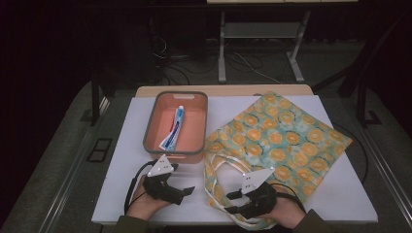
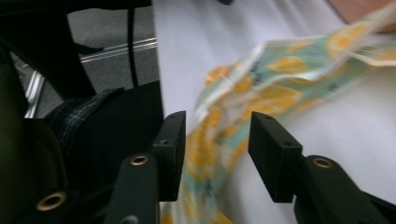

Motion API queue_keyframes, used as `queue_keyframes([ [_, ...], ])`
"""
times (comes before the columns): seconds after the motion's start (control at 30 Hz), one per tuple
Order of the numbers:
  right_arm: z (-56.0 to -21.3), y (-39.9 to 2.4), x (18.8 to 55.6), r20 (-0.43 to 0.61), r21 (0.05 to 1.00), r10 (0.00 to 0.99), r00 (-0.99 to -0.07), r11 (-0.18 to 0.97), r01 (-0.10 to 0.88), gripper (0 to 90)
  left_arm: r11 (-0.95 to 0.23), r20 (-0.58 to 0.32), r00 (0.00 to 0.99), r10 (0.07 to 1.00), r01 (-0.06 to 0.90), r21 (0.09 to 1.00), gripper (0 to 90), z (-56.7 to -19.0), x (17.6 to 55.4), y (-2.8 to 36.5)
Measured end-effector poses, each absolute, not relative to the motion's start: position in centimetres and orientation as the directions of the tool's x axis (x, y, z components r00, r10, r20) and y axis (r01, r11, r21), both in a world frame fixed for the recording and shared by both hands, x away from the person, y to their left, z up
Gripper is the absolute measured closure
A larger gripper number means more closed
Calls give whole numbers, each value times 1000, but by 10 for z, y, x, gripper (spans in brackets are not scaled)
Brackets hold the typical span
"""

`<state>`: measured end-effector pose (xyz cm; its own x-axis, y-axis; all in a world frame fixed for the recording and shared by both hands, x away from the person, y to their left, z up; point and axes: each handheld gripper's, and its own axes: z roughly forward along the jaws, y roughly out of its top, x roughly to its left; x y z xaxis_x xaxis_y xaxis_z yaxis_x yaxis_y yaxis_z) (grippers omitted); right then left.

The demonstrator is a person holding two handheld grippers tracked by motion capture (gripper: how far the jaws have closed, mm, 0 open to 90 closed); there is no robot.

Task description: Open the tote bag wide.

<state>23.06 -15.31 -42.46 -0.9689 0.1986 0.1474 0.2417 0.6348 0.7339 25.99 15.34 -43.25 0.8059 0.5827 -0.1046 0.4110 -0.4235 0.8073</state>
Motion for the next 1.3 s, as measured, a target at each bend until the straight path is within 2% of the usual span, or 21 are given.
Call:
queue_keyframes([
  [0.17, -432, -142, 227, 160, 715, 160, -974, 662, 226, 597, -422, -107, 806, 582, 412, 808, 10, -433, 260, 153],
  [0.3, -436, -134, 223, 171, 701, 143, -975, 677, 222, 574, -424, -106, 807, 581, 411, 807, 12, -432, 260, 153],
  [0.4, -438, -132, 221, 142, 704, 150, -978, 680, 206, 666, -423, -106, 807, 581, 411, 808, 12, -432, 260, 153],
  [0.43, -437, -133, 223, 136, 709, 159, -978, 673, 208, 761, -422, -106, 807, 582, 411, 808, 13, -432, 260, 153],
  [0.47, -437, -133, 223, 136, 709, 159, -978, 673, 208, 761, -421, -108, 806, 582, 412, 808, 13, -432, 260, 153],
  [0.6, -432, -138, 227, 123, 733, 181, -976, 647, 212, 867, -425, -106, 808, 580, 410, 807, 17, -432, 260, 153],
  [0.73, -427, -146, 234, 122, 749, 206, -971, 622, 226, 879, -423, -105, 808, 580, 409, 809, 17, -432, 260, 154],
  [1.03, -403, -180, 253, 99, 804, 323, -941, 531, 267, 881, -423, -106, 808, 580, 410, 809, 17, -432, 260, 154],
  [1.3, -382, -244, 285, 58, 847, 529, -847, 423, 322, 882, -422, -107, 808, 580, 410, 808, 17, -432, 260, 154],
])
